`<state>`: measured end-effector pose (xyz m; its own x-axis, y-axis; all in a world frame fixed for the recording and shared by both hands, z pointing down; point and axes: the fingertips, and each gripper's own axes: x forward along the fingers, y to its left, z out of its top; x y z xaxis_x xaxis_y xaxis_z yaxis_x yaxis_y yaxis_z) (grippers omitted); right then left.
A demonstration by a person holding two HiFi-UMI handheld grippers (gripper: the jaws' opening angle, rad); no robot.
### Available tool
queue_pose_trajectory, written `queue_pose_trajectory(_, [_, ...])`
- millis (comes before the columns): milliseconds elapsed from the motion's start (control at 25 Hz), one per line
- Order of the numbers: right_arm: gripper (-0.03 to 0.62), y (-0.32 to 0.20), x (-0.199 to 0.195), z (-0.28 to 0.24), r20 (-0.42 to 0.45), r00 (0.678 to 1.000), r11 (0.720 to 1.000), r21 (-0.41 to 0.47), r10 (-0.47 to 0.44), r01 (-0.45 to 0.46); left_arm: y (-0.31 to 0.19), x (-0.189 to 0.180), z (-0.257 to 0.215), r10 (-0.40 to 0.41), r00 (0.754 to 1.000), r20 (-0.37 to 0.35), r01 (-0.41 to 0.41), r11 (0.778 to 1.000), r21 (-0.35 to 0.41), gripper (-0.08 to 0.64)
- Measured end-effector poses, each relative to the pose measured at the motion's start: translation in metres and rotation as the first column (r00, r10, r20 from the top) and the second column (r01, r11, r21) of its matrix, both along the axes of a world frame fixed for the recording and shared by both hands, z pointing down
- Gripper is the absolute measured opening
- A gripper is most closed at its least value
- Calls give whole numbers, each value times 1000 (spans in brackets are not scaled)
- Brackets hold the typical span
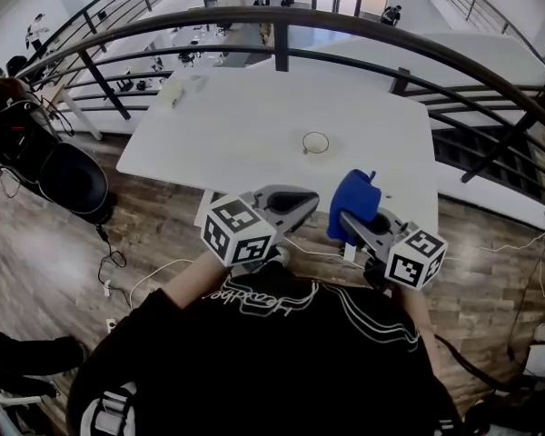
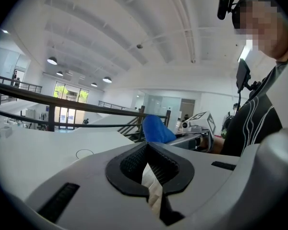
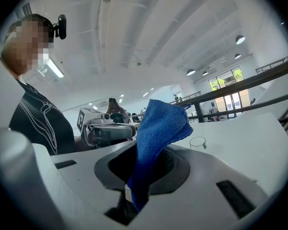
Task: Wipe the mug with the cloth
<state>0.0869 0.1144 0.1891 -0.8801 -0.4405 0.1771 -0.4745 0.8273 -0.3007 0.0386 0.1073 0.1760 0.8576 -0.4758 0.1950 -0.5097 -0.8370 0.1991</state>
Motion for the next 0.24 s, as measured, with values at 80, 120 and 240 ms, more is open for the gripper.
queue_pose_trajectory(80, [51,1,0,-2,8,1000,1000,-2,1,-1,0,1,-3,6,1000,-1,-6,1000,3,8])
queue_pose_trajectory(120, [51,1,0,-4,10,1000,1000,-2,2,-2,1,1,-4,9,1000,-2,-9,1000,3,8])
queue_pose_trajectory(240, [51,1,0,-8,17,1000,1000,2,4,-4,2,0,-6,13,1000,-3,-13,1000,1,8])
